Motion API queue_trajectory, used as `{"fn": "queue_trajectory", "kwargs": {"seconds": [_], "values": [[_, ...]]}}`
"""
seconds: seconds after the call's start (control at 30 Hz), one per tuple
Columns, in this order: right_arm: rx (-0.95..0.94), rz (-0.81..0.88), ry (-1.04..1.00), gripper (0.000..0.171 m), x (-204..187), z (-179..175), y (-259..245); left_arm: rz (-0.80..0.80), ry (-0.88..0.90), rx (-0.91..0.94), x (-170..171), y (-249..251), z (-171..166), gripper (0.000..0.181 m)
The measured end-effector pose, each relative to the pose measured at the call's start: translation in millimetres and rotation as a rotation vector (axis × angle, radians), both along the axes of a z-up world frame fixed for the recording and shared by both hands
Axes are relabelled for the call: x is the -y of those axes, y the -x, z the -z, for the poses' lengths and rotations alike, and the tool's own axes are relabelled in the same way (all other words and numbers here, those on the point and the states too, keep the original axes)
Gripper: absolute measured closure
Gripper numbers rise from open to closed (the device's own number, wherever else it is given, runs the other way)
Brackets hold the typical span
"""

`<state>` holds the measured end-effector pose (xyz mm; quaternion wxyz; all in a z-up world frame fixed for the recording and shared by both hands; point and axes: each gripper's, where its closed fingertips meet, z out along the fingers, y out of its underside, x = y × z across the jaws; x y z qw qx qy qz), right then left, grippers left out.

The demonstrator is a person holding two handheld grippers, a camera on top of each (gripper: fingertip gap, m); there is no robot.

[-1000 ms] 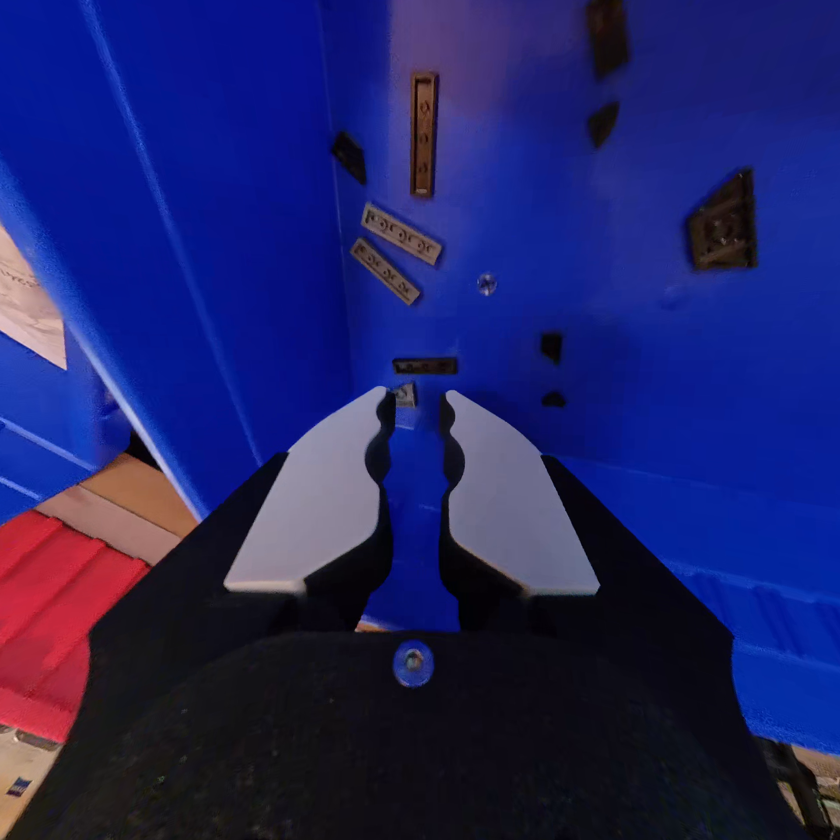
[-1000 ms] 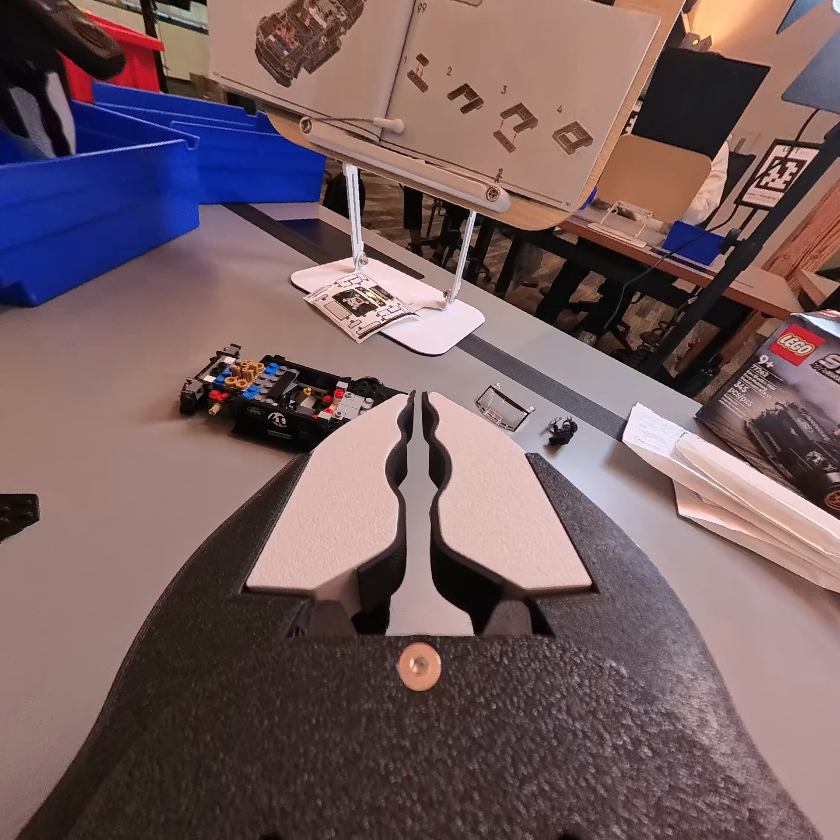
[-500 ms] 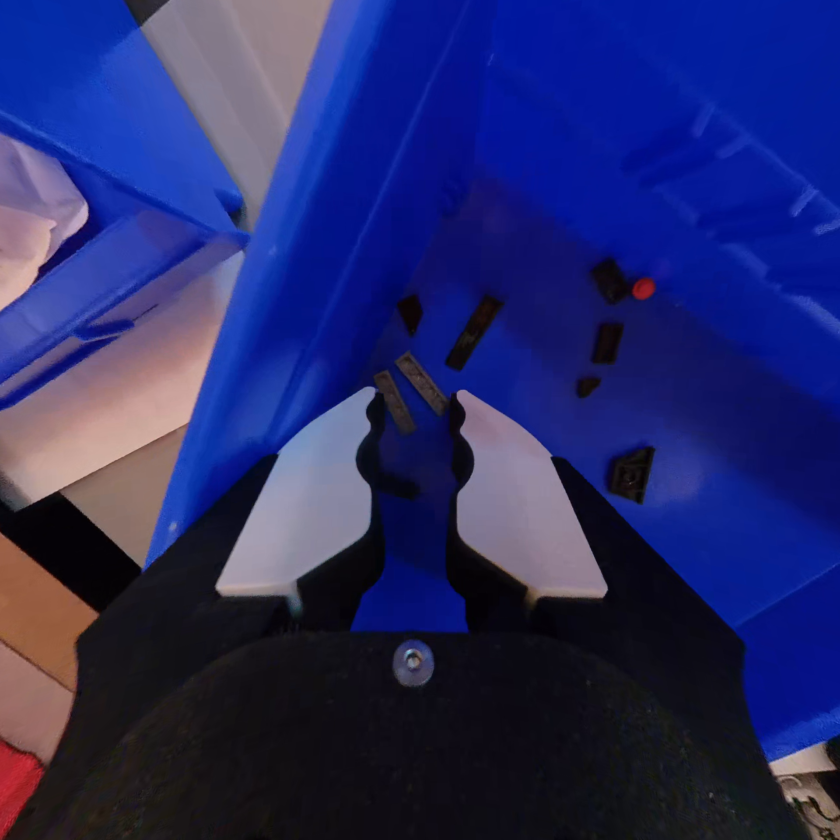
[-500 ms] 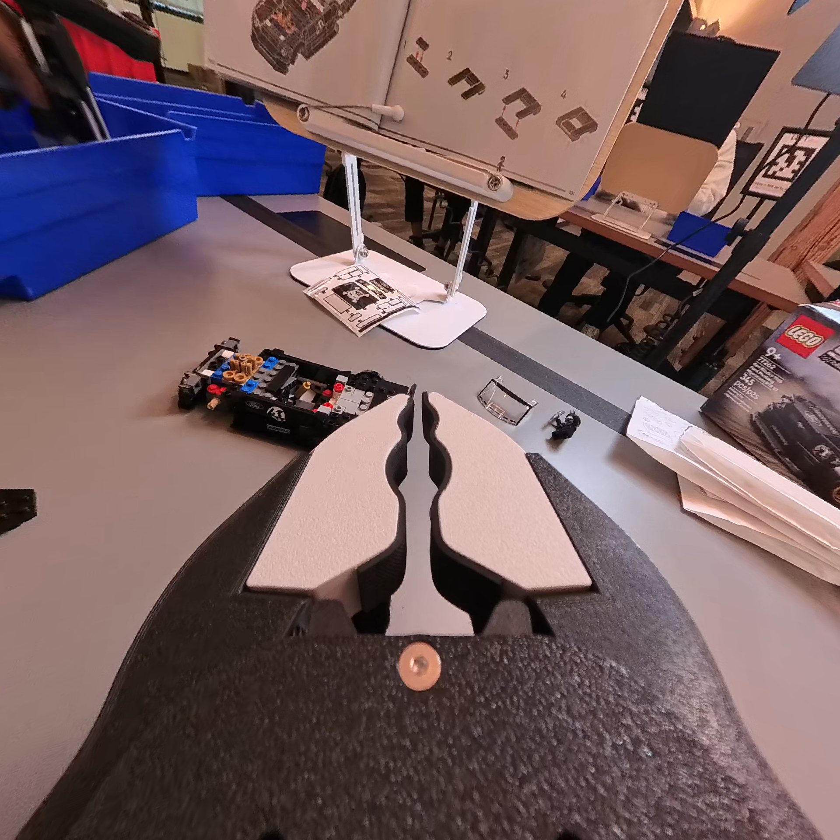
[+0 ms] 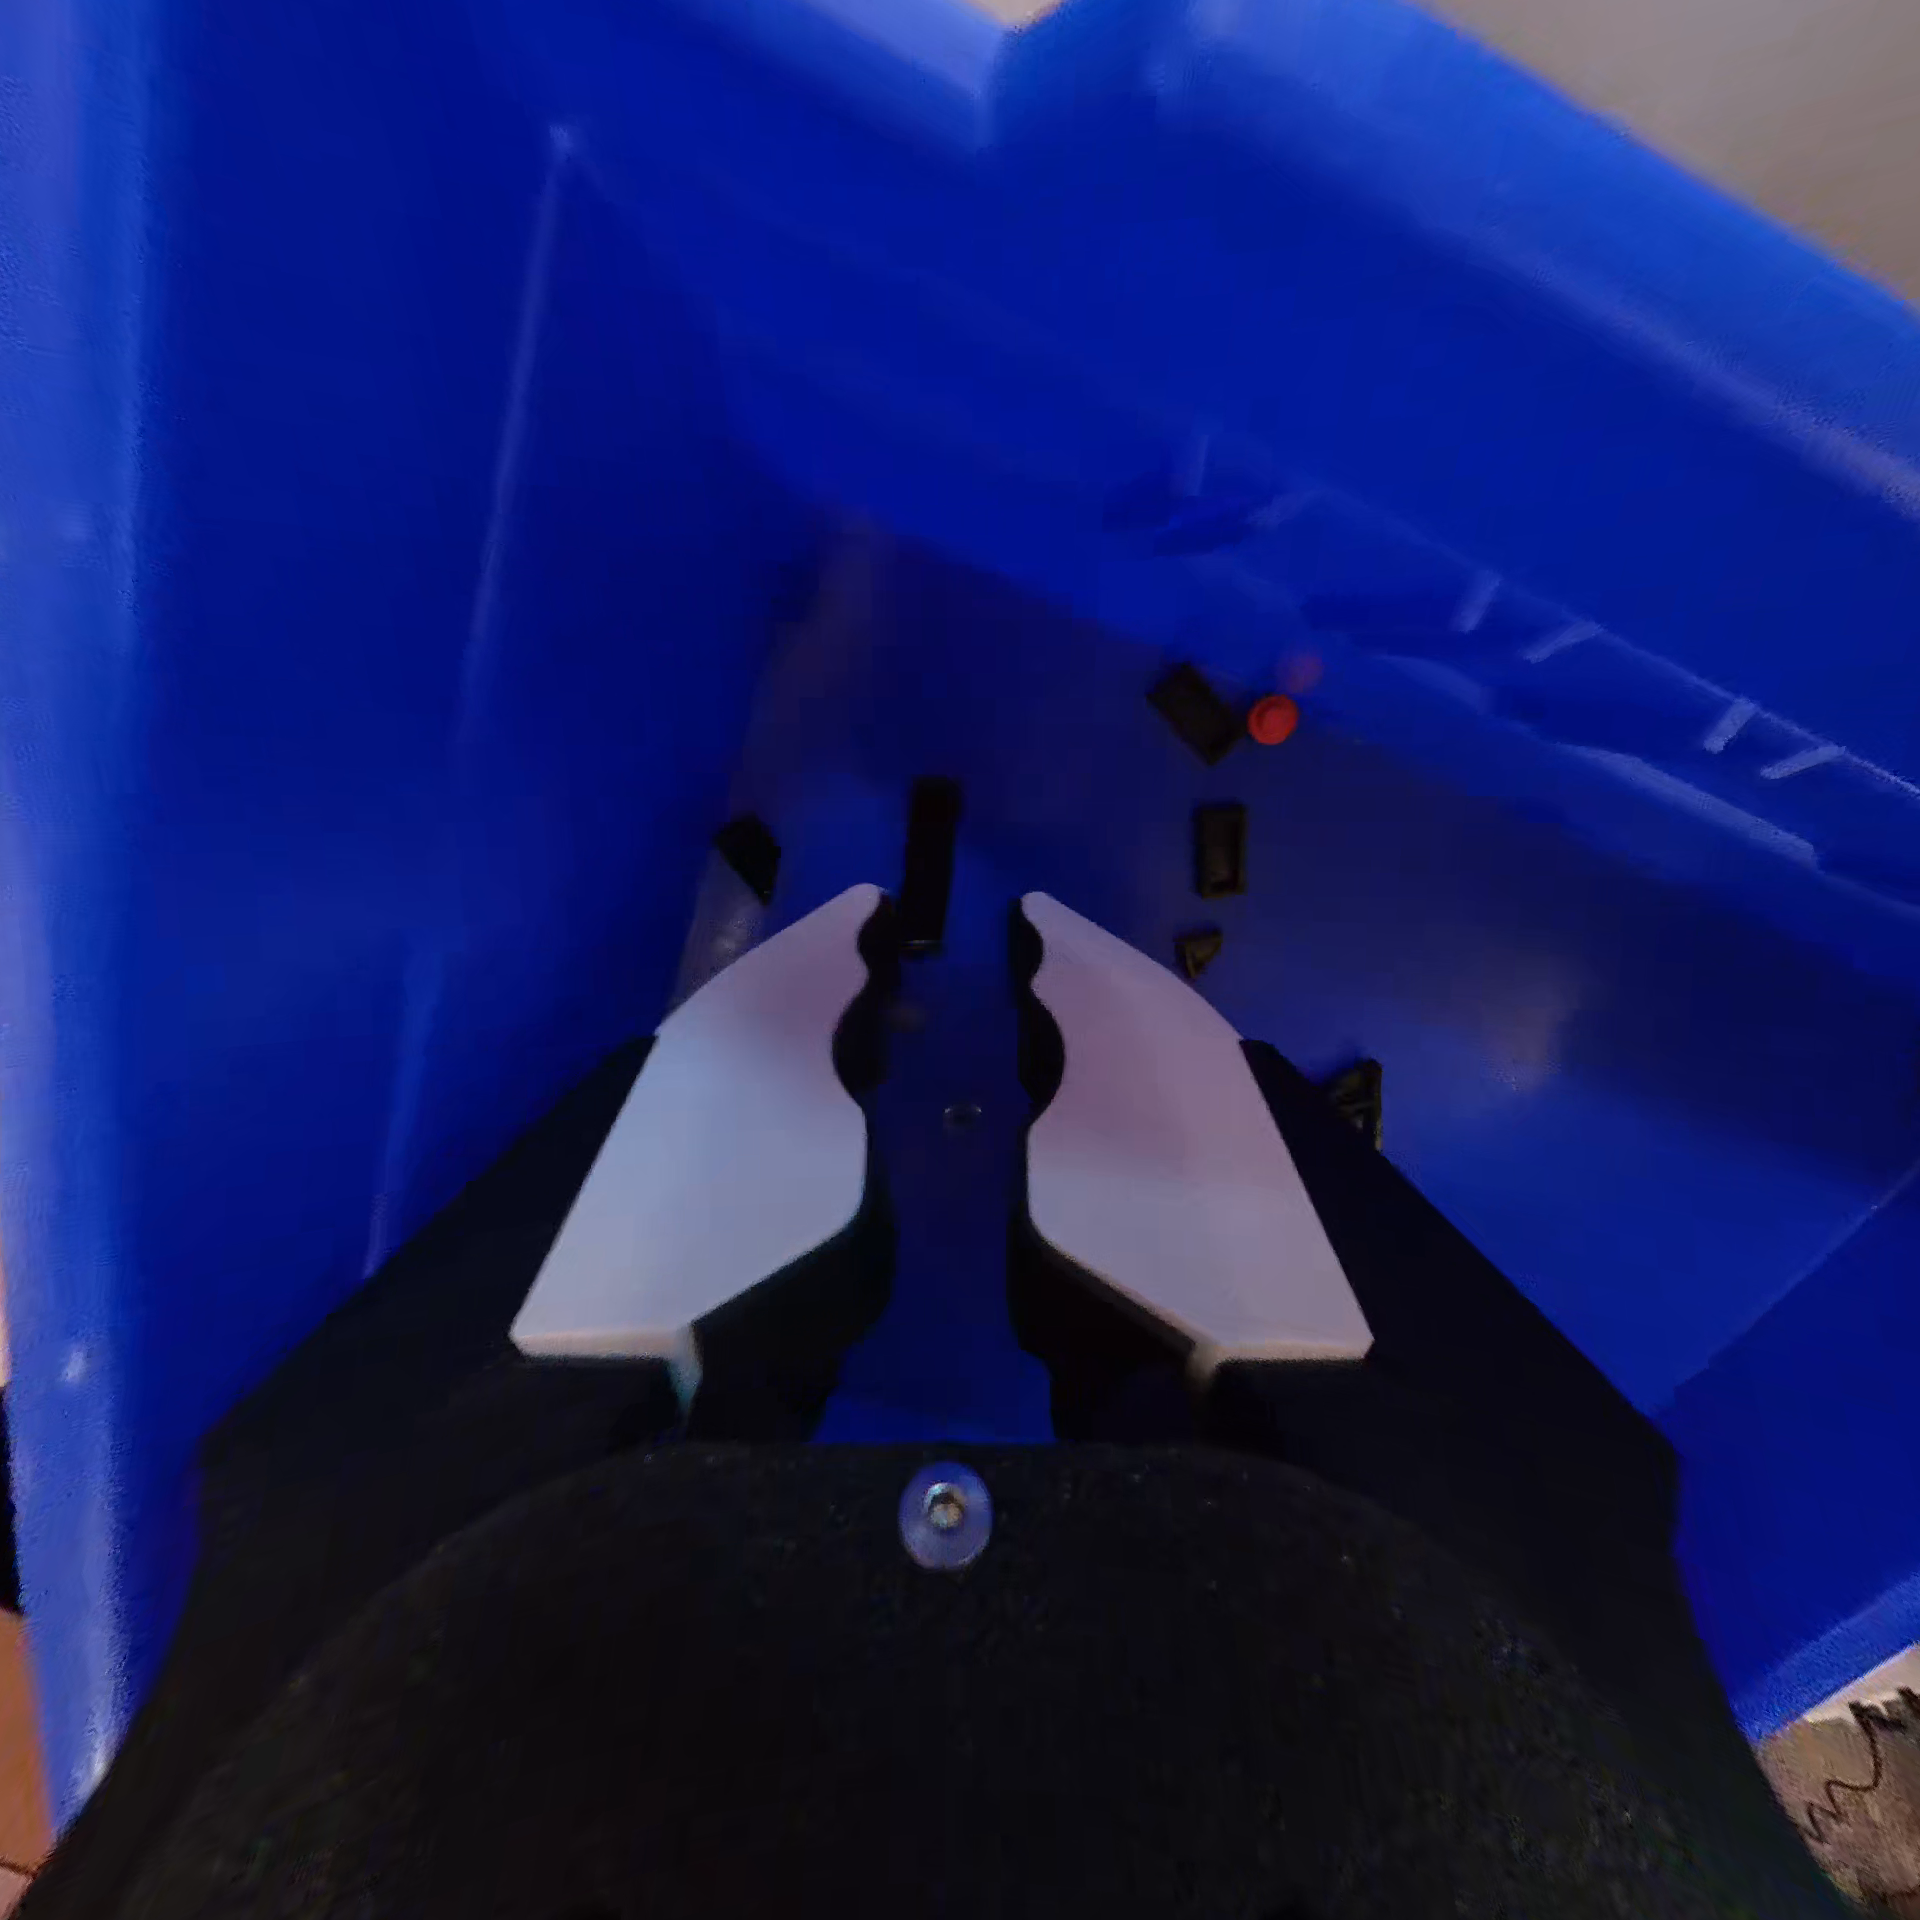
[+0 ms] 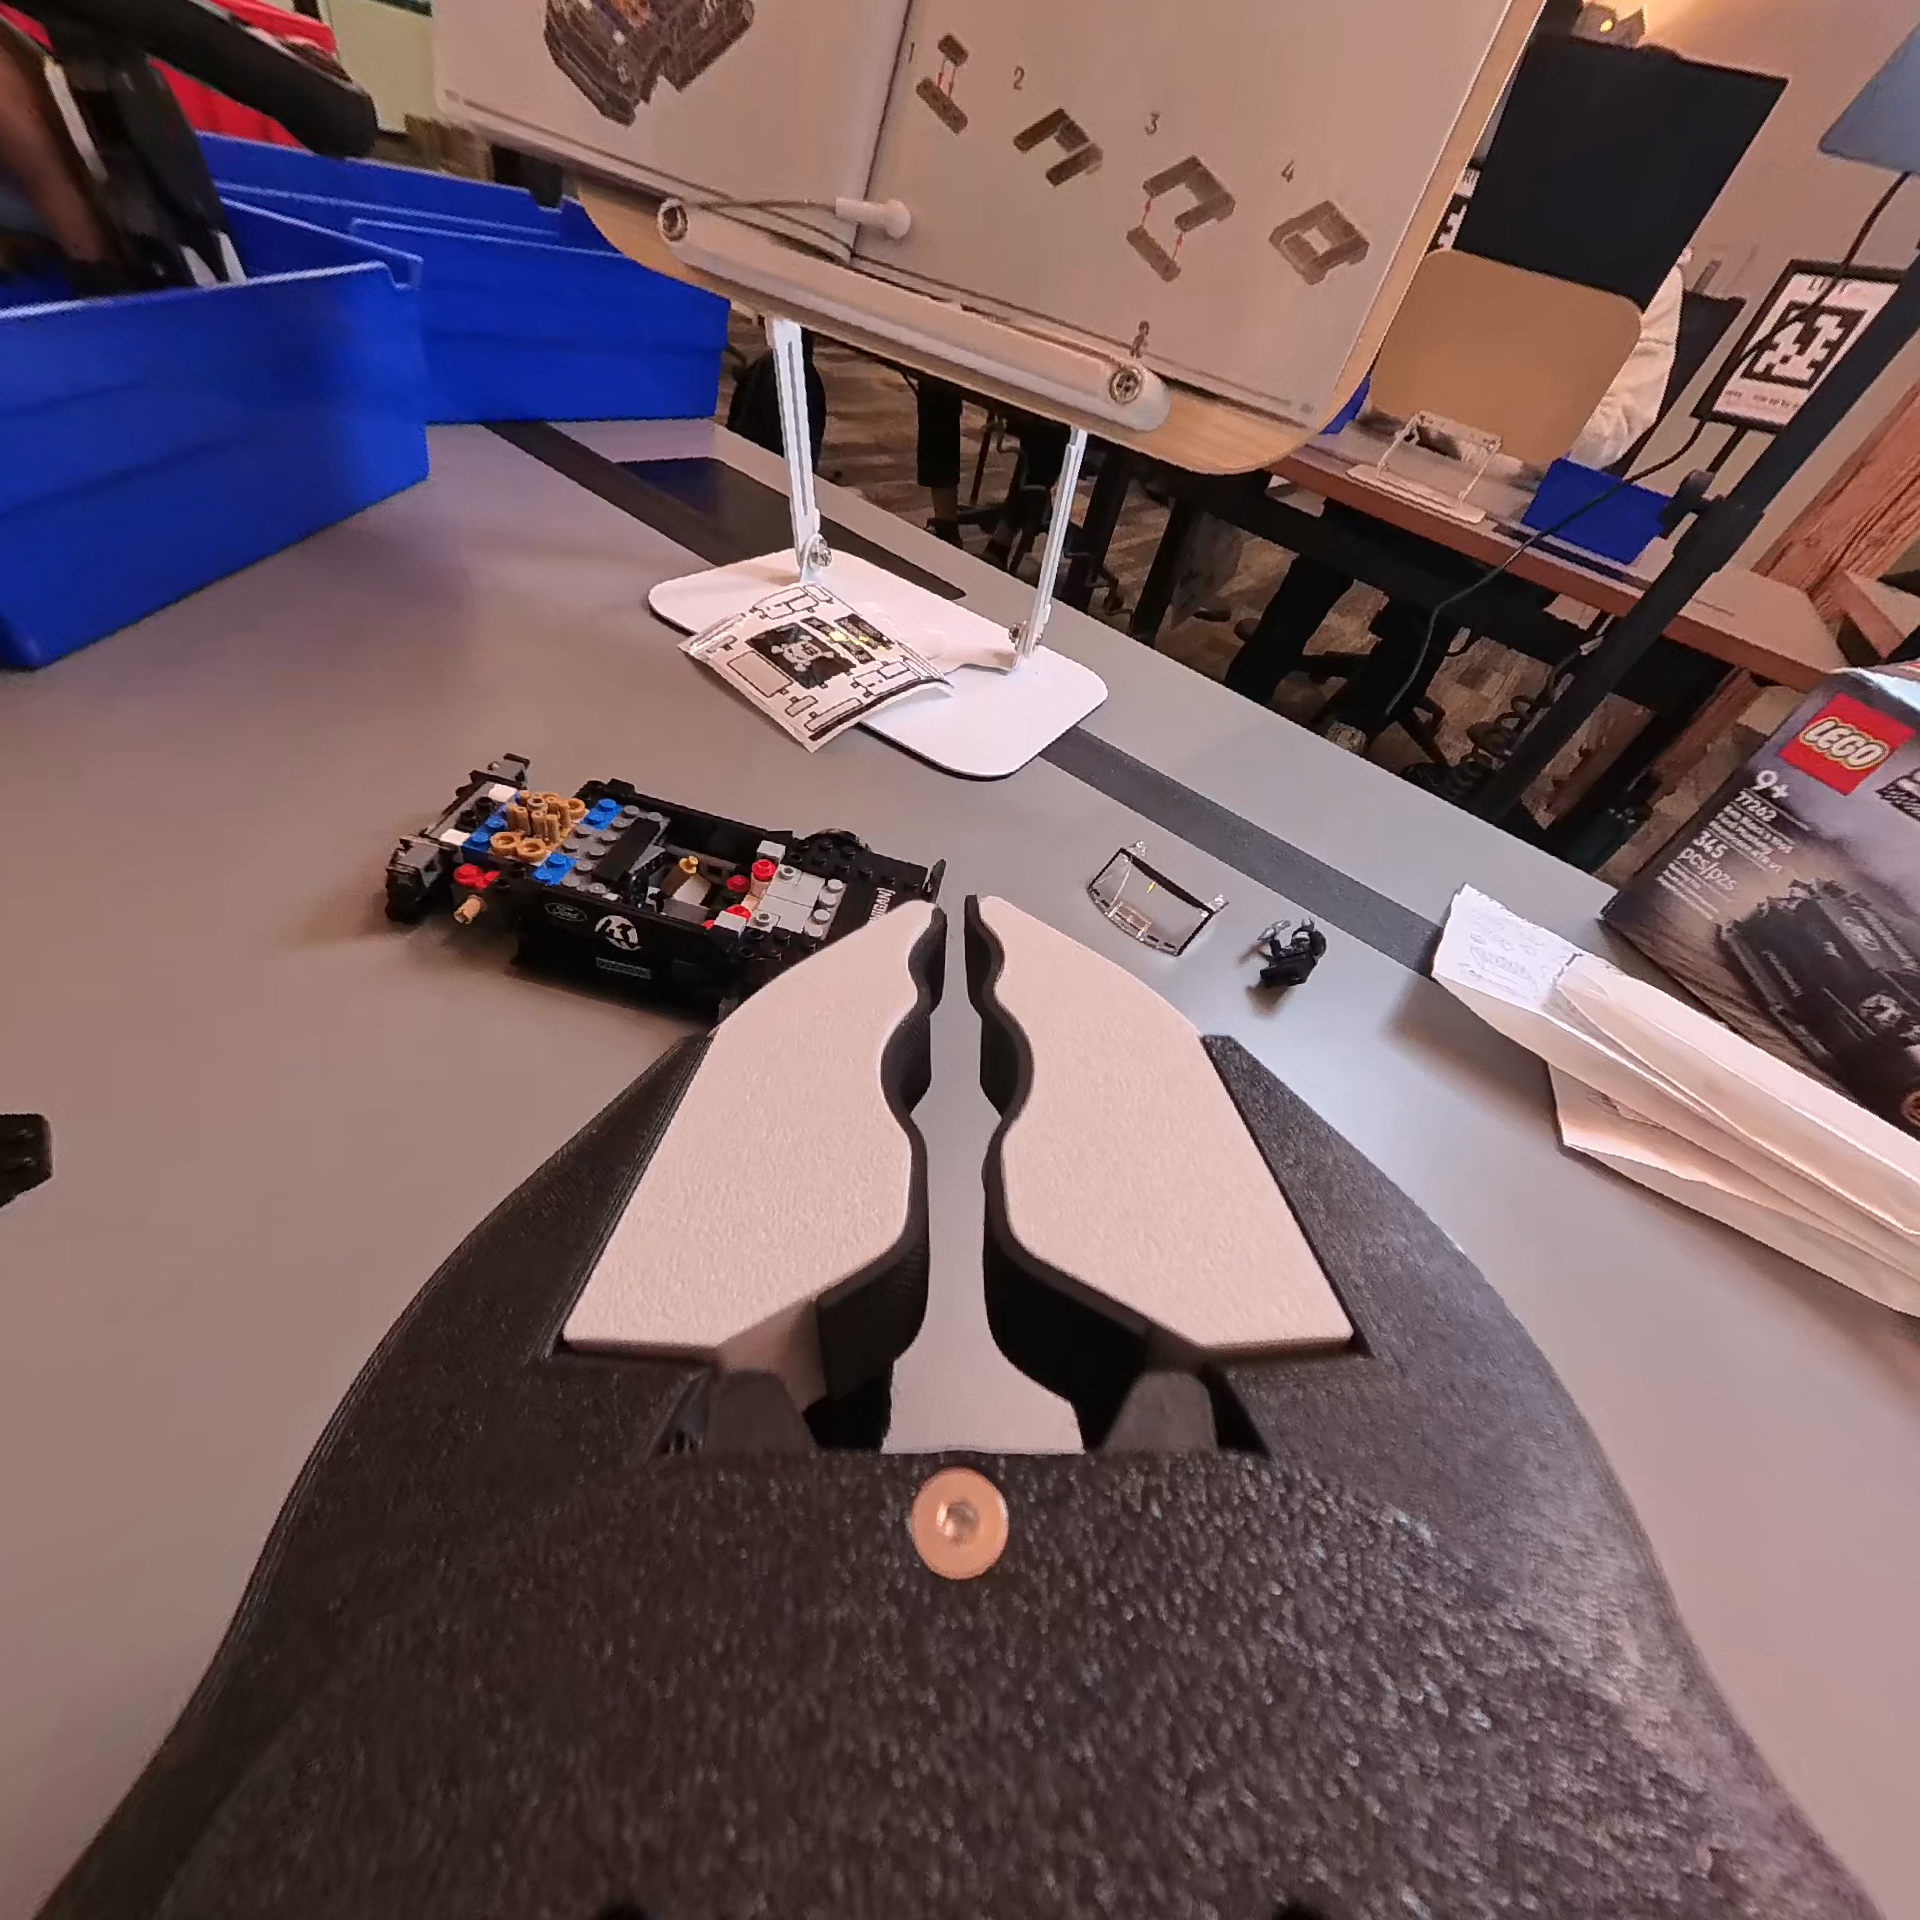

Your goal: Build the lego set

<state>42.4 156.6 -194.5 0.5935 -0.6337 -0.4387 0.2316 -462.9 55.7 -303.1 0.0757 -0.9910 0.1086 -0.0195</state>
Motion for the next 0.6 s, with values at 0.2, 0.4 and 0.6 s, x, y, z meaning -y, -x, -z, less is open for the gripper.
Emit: {"fn": "queue_trajectory", "kwargs": {"seconds": [0.2, 0.4, 0.6], "values": [[0.008, 0.005, 0.006, 0.168, -1, 4, 3, 0.088, 0.012, 0.045, 10, -18, 0, 0.172], [0.009, 0.006, 0.011, 0.168, -3, 6, 4, 0.290, 0.045, 0.180, 36, -57, -11, 0.160], [0.013, 0.003, 0.009, 0.168, -2, 6, 5, 0.152, -0.130, 0.091, 12, -27, -33, 0.152]]}}
